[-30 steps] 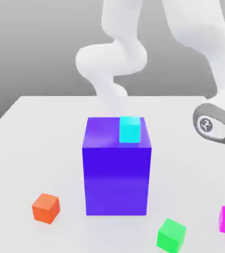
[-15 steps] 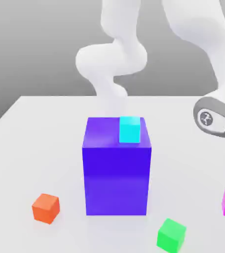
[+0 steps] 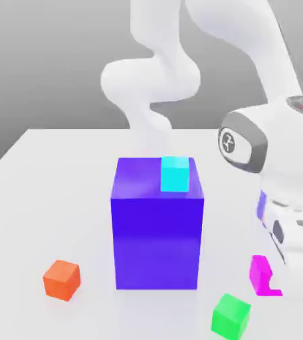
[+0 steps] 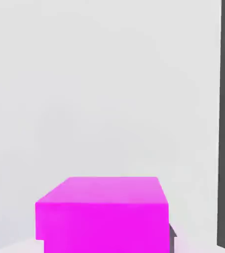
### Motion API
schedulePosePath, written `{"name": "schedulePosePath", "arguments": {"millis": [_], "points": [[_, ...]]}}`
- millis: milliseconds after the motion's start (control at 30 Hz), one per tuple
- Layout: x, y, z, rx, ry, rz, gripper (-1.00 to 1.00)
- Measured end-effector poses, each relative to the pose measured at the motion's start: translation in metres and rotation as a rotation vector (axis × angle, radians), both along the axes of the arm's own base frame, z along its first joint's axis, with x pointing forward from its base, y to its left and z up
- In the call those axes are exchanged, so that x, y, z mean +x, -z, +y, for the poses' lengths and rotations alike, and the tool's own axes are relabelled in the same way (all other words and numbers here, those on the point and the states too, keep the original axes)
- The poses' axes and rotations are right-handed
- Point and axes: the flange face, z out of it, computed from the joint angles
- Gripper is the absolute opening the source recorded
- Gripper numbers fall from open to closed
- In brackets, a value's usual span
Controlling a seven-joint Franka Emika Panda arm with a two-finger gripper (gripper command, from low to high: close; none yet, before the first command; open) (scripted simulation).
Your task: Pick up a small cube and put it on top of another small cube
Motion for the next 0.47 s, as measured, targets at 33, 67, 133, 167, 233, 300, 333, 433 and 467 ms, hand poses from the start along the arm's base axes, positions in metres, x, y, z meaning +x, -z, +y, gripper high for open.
{"name": "schedulePosePath", "arguments": {"millis": [33,67,133,167,233,300,333,433,467], "points": [[0.001,-0.003,-0.007,0.003,-0.021,0.001,-1.00],[0.003,-0.005,-0.013,0.007,-0.043,0.002,-1.00],[0.005,-0.010,-0.026,0.016,-0.085,0.004,-1.00],[0.005,-0.013,-0.033,0.022,-0.107,0.005,-1.00],[0.007,-0.004,-0.039,0.028,-0.131,0.003,-1.00],[0.008,0.018,-0.040,0.029,-0.137,0.002,-1.00],[0.008,0.031,-0.041,0.029,-0.138,0.003,-1.00],[0.007,0.043,-0.041,0.029,-0.137,0.004,1.00],[0.007,0.043,-0.041,0.029,-0.137,0.004,1.00]]}}
